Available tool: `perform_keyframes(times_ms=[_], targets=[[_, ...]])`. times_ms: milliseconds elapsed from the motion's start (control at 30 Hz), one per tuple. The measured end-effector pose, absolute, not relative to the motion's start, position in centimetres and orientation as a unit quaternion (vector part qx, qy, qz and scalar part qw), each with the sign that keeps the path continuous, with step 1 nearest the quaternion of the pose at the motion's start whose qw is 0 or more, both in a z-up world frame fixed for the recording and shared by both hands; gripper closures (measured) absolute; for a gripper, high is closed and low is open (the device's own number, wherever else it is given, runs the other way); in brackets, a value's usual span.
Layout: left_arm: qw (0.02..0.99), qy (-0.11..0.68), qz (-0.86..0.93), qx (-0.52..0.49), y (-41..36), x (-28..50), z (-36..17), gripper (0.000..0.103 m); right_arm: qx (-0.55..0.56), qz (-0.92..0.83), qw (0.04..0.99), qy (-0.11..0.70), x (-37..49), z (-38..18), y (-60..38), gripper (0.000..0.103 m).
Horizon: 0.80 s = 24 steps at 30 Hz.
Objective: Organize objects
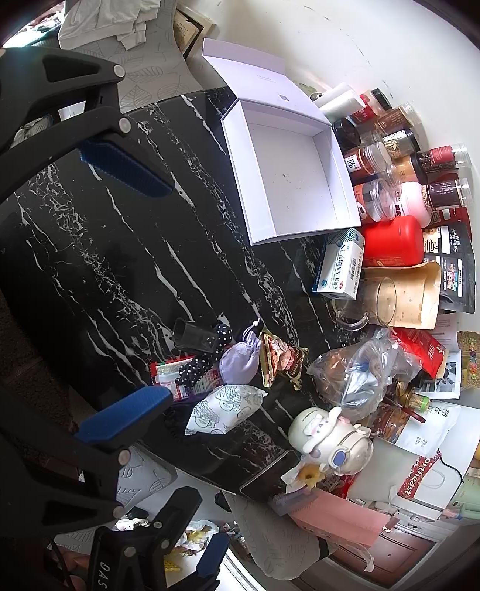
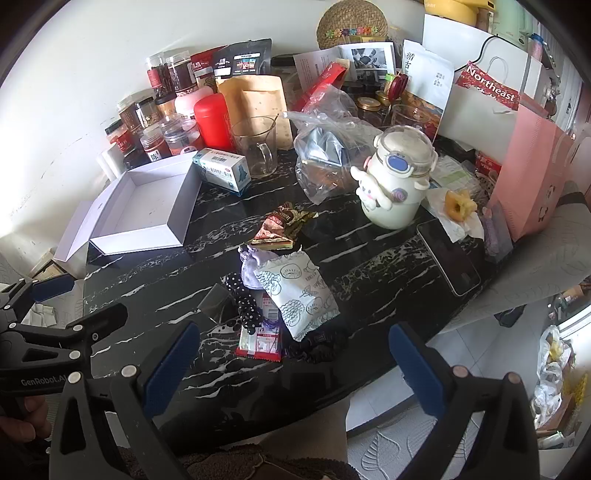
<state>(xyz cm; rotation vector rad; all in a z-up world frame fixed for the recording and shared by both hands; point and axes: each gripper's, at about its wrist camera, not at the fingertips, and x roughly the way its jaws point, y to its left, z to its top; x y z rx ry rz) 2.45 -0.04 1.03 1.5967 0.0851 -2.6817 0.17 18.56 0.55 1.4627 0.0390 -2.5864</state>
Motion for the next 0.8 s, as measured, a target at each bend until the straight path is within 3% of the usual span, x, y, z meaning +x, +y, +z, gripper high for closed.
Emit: perform_keyframes(times_ms=[800], targets=[[0.007,0.041,-0.857,0.514,-0.06,2.26,1.61,0.001,0.487,-0.869,0.084,0.009,0.5,1.44,19.06,0.001]])
